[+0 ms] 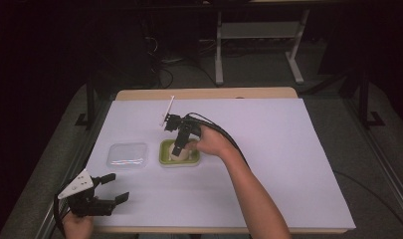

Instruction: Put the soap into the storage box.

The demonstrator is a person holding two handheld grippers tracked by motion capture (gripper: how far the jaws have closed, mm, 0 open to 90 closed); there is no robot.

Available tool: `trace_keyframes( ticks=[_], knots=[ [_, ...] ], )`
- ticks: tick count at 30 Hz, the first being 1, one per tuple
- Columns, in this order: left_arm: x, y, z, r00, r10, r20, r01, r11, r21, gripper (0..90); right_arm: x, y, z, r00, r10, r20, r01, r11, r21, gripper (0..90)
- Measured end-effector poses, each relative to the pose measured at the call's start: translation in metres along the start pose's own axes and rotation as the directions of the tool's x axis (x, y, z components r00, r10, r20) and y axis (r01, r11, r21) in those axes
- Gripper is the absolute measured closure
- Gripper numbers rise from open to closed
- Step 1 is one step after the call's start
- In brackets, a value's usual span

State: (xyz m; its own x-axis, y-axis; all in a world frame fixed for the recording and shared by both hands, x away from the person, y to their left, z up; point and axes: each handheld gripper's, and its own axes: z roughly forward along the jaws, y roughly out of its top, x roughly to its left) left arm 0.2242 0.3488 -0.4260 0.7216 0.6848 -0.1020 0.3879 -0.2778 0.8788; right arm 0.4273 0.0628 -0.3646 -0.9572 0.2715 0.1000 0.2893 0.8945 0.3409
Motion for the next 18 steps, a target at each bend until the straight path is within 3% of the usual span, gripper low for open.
trace_keyframes(
  ticks=[18],
  knots=[
    [-0.001,0.0,0.001,0.9999,0.012,0.002,-0.012,0.9998,0.013,12.8,-0.005,-0.022,-0.021,0.9991,0.041,0.006,-0.041,0.998,-0.055,25.1]
  ],
)
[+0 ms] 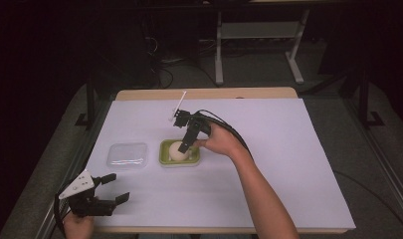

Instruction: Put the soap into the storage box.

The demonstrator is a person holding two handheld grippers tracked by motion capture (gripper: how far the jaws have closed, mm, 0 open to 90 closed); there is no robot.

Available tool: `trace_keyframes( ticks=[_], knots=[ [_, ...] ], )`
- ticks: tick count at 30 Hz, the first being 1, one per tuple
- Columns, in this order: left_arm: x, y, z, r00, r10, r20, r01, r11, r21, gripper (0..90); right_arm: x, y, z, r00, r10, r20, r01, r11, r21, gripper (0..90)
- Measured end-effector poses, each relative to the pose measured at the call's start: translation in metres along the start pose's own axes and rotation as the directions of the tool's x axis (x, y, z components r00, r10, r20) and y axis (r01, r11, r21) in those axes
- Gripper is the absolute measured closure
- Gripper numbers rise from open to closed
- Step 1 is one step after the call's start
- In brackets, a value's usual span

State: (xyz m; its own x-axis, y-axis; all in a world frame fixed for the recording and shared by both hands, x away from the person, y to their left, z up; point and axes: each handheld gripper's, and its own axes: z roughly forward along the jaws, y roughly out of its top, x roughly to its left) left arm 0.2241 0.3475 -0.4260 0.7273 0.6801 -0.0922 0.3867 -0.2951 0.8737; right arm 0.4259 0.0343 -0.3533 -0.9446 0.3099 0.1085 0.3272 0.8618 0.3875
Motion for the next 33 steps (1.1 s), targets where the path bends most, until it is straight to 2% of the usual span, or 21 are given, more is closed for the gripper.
trace_keyframes(
  ticks=[6,14,16,33],
  knots=[
    [0.001,0.0,-0.001,1.0,0.001,-0.001,-0.001,1.0,0.002,12.8,-0.001,-0.005,-0.001,0.9998,0.019,-0.01,-0.019,1.0,-0.016,24.5],
    [0.0,0.0,0.0,1.0,-0.002,0.001,0.002,1.0,-0.005,12.8,-0.001,-0.015,-0.007,0.9998,0.021,-0.004,-0.021,0.999,-0.024,23.9],
    [0.001,0.0,0.0,1.0,0.008,0.0,-0.008,1.0,0.0,12.8,-0.001,-0.019,-0.01,0.9996,0.028,-0.002,-0.028,0.999,-0.028,23.8],
    [0.0,-0.001,-0.001,1.0,0.002,-0.002,-0.002,1.0,-0.003,12.8,-0.005,-0.059,-0.032,0.9968,0.08,0.01,-0.078,0.993,-0.083,23.4]
  ],
)
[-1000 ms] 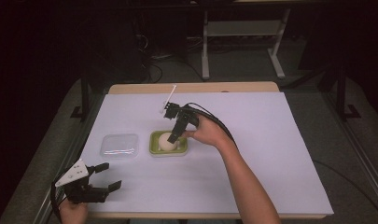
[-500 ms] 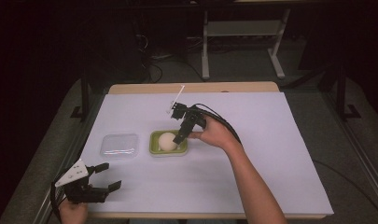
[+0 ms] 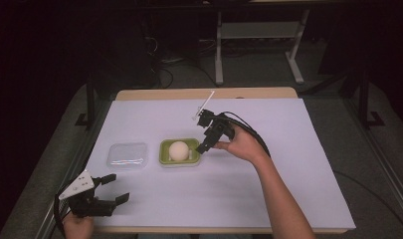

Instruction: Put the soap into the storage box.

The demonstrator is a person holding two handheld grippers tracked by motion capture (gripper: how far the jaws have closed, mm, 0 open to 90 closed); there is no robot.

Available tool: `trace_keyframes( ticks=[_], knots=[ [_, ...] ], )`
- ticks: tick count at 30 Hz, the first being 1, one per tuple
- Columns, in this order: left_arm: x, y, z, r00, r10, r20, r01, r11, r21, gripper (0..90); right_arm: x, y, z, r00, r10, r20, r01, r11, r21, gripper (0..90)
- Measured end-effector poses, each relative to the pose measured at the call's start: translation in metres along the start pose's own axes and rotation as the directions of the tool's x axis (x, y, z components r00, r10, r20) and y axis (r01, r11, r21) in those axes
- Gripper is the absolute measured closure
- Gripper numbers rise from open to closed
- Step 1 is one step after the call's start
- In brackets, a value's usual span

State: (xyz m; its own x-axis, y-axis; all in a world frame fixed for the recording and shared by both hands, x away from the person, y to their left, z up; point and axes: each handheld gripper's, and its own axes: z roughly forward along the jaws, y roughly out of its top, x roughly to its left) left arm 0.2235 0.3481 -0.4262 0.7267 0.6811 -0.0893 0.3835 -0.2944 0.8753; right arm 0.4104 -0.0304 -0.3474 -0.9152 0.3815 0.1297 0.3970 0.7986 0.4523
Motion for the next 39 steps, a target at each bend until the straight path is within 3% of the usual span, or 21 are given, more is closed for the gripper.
trace_keyframes(
  ticks=[10,39],
  knots=[
    [0.0,0.0,-0.001,1.0,-0.006,-0.005,0.006,1.0,-0.003,12.8,-0.006,-0.024,-0.009,0.9993,0.035,0.01,-0.035,0.999,-0.012,23.0],
    [-0.001,0.0,0.0,1.0,-0.004,-0.007,0.004,1.0,0.003,12.8,-0.004,-0.094,-0.035,0.9916,0.117,0.055,-0.113,0.991,-0.073,23.3]
  ],
)
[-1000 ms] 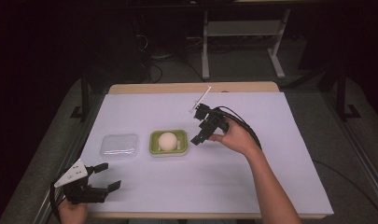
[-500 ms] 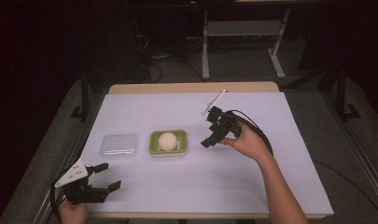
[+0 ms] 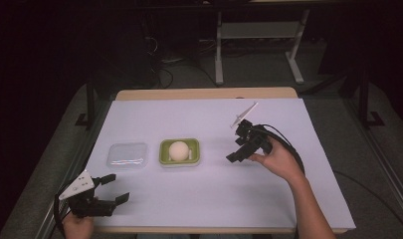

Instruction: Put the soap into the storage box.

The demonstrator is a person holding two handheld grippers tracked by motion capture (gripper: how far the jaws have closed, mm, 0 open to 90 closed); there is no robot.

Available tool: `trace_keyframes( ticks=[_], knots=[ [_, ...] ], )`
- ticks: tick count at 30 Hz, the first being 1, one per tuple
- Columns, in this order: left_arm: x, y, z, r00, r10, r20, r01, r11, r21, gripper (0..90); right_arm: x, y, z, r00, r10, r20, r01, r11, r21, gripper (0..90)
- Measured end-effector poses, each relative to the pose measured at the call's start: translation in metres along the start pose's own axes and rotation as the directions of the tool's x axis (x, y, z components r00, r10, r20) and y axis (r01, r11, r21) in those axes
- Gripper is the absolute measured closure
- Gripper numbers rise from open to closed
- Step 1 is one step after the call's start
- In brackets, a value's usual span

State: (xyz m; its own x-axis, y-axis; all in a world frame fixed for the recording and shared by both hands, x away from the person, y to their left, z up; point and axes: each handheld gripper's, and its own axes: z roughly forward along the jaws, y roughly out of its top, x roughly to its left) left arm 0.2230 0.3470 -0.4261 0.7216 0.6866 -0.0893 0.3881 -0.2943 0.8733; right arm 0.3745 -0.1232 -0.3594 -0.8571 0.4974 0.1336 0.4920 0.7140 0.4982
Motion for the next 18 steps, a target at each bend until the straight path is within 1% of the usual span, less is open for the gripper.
trace_keyframes(
  ticks=[3,10,15,18],
  knots=[
    [0.0,0.0,0.0,1.0,-0.003,0.0,0.003,1.0,-0.003,12.8,-0.001,-0.008,-0.005,0.9998,0.017,0.004,-0.017,1.0,-0.017,23.4],
    [0.0,0.0,0.0,1.0,-0.002,0.0,0.002,1.0,0.003,12.8,-0.004,-0.03,-0.011,0.9986,0.05,0.016,-0.05,0.999,-0.014,23.4],
    [0.0,0.0,0.001,1.0,0.001,-0.001,-0.001,1.0,0.006,12.8,-0.003,-0.046,-0.014,0.9977,0.063,0.025,-0.063,0.998,-0.019,23.4],
    [0.0,0.0,0.001,1.0,0.003,0.0,-0.003,1.0,0.009,12.8,-0.001,-0.054,-0.015,0.9976,0.063,0.03,-0.062,0.998,-0.022,23.7]
  ],
)
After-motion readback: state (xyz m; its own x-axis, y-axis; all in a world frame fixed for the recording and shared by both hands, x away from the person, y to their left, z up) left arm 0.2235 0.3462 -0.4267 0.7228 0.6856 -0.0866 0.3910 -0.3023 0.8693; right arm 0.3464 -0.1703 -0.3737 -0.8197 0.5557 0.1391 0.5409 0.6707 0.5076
